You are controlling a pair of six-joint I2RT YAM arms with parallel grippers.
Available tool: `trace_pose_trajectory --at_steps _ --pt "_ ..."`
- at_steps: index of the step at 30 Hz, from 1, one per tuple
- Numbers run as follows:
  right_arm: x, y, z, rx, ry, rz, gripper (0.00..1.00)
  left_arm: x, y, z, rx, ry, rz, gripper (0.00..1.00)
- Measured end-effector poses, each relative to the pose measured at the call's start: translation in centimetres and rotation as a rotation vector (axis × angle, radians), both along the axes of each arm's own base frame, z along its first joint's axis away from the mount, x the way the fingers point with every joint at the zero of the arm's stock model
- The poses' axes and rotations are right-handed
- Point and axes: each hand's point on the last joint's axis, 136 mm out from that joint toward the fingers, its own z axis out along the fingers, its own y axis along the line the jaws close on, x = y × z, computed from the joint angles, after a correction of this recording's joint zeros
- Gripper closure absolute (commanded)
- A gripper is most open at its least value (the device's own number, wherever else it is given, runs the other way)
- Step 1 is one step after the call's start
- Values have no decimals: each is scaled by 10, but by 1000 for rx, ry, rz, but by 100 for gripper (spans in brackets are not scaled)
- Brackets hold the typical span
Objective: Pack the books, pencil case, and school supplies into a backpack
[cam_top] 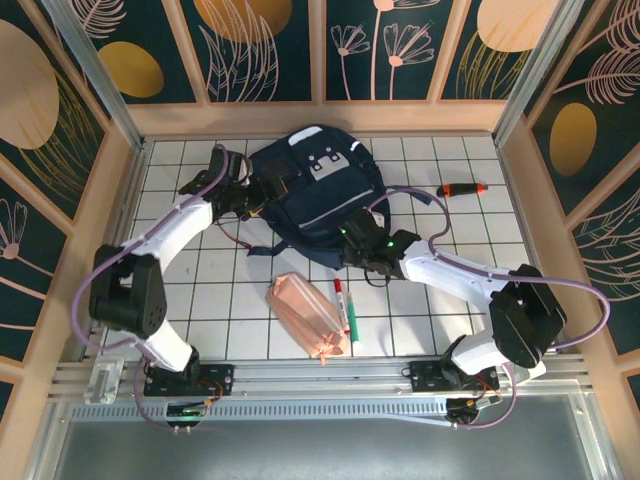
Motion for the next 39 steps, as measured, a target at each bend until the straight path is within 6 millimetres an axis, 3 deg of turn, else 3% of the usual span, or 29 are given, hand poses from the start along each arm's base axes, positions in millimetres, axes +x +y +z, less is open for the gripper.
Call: trace_pose_trajectory --at_steps 3,7,12,16,18,22,24,30,39 --pt "0 6 3 33 -21 43 100 -26 -10 30 13 -77 -65 20" --pt "-2 4 8 82 -25 92 100 -63 -32 44 -12 -119 -165 17" --pt "-2 -2 8 103 -10 124 100 -92 -65 34 -122 -105 -265 14" --pt "-8 -4 11 131 -4 153 100 -90 -93 7 -113 -35 -344 14" --pt "-7 -5 13 141 -2 152 77 -86 -101 -8 -93 -8 -366 16" --pt "-12 -7 9 133 22 199 50 -90 -104 -28 -65 41 -383 15" --pt "-15 -7 8 133 34 253 44 -90 -105 -28 -66 40 -384 15" --pt "-1 -21 -13 115 116 345 50 -101 -118 -41 -66 90 -407 9" --pt "13 -12 -27 56 111 561 60 -101 -117 -56 -9 105 -381 14"
